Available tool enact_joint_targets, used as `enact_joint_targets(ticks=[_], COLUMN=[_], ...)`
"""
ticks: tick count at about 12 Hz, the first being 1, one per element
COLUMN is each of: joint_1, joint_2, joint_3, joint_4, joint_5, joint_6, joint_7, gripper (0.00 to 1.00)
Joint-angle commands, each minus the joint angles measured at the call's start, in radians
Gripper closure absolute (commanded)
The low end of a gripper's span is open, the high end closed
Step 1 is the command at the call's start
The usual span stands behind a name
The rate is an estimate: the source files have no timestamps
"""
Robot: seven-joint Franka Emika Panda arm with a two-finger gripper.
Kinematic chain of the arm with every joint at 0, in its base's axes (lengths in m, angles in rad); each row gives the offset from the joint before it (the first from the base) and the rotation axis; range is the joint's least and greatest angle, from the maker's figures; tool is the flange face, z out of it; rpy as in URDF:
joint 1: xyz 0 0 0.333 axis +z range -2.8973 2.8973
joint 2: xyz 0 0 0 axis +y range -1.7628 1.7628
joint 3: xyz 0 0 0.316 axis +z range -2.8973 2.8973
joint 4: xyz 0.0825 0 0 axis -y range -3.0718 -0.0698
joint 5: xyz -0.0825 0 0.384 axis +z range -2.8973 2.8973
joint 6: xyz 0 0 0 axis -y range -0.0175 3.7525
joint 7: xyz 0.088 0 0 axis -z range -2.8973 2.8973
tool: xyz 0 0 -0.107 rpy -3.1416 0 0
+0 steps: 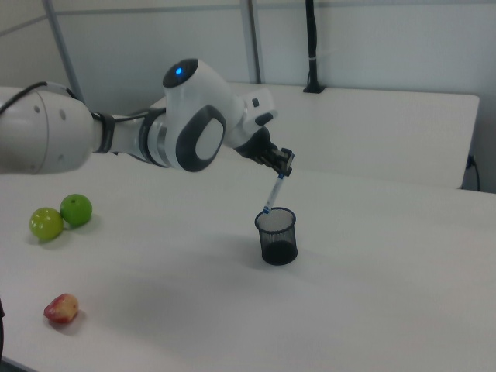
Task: Place marker
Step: 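Carry the marker over the black mesh pen cup and lower it in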
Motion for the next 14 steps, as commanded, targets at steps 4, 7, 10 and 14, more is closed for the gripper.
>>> enact_joint_targets(ticks=[4,7,10,14], joint_1=[-0.01,-0.011,-0.011,-0.01], joint_2=[0.021,0.023,0.021,0.021], joint_3=[-0.005,-0.005,-0.005,-0.005], joint_4=[-0.088,-0.091,-0.089,-0.086], joint_5=[-0.02,-0.02,-0.019,-0.017], joint_6=[0.105,0.104,0.104,0.102], joint_7=[-0.011,-0.009,-0.006,0.014], gripper=[0.84,0.78,0.53,0.0])
